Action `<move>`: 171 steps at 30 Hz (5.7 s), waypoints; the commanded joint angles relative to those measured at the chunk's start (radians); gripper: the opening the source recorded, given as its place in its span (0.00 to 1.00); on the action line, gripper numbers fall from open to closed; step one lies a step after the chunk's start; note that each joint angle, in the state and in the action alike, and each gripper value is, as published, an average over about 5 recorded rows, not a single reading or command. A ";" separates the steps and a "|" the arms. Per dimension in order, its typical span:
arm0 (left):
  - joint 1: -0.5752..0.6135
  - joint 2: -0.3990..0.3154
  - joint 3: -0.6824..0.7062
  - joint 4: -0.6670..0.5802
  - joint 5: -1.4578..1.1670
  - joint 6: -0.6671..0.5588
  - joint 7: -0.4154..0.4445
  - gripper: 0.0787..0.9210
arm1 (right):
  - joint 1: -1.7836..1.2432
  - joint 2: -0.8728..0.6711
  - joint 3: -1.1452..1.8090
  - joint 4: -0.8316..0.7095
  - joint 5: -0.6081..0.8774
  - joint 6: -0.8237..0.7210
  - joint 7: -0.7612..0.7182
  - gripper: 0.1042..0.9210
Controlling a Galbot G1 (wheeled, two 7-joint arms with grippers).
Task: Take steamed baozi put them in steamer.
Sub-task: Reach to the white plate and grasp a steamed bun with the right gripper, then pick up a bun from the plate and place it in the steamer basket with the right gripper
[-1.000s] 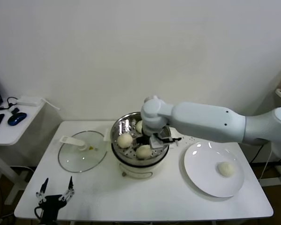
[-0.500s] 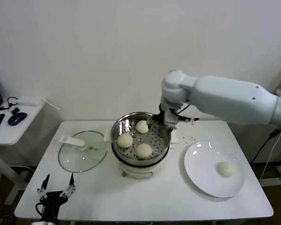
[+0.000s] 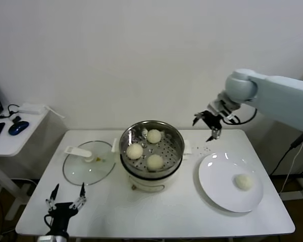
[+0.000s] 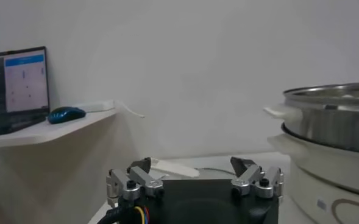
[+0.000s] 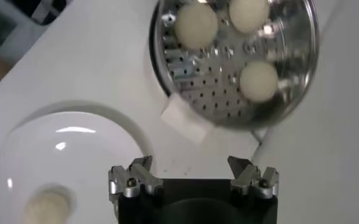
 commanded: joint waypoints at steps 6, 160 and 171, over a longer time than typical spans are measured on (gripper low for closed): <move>-0.002 0.002 0.016 -0.009 0.006 -0.002 0.004 0.88 | -0.339 -0.342 0.189 -0.002 -0.065 -0.184 0.002 0.88; 0.005 -0.012 0.011 -0.001 0.023 -0.010 -0.002 0.88 | -0.214 0.424 -0.020 -0.296 0.285 -0.292 0.101 0.70; 0.006 -0.013 0.010 -0.003 0.024 -0.010 -0.002 0.88 | -0.228 0.426 -0.014 -0.300 0.281 -0.289 0.106 0.71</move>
